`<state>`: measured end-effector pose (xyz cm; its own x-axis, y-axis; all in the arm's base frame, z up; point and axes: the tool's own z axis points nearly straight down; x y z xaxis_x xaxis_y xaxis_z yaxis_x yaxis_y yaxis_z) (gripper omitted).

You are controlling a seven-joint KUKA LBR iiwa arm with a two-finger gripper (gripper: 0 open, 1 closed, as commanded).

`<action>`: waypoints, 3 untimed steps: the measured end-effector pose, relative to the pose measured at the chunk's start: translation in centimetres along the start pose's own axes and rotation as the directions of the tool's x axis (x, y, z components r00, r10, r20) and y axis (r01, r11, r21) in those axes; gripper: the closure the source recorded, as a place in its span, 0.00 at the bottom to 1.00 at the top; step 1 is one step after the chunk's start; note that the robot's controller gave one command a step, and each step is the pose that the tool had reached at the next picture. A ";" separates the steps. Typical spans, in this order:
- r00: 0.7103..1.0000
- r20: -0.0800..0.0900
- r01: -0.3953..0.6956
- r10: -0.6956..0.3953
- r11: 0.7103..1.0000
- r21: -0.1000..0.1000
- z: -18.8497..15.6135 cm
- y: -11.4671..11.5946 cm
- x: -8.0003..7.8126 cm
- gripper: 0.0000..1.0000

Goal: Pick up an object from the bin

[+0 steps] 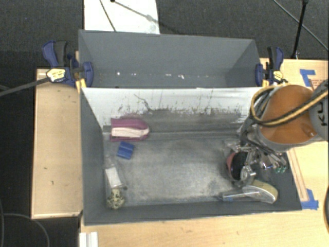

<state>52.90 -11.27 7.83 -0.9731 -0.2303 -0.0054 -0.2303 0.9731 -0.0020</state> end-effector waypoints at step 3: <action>0.990 0.004 0.142 -0.142 0.990 0.003 -11.4 -4.4 -3.2 1.00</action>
Offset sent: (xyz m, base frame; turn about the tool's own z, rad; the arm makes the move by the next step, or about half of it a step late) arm 0.0206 -0.0367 -0.0083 -0.1664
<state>56.97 -14.80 19.23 -0.9306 -0.3659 -0.0088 -0.3658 0.9307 -0.0060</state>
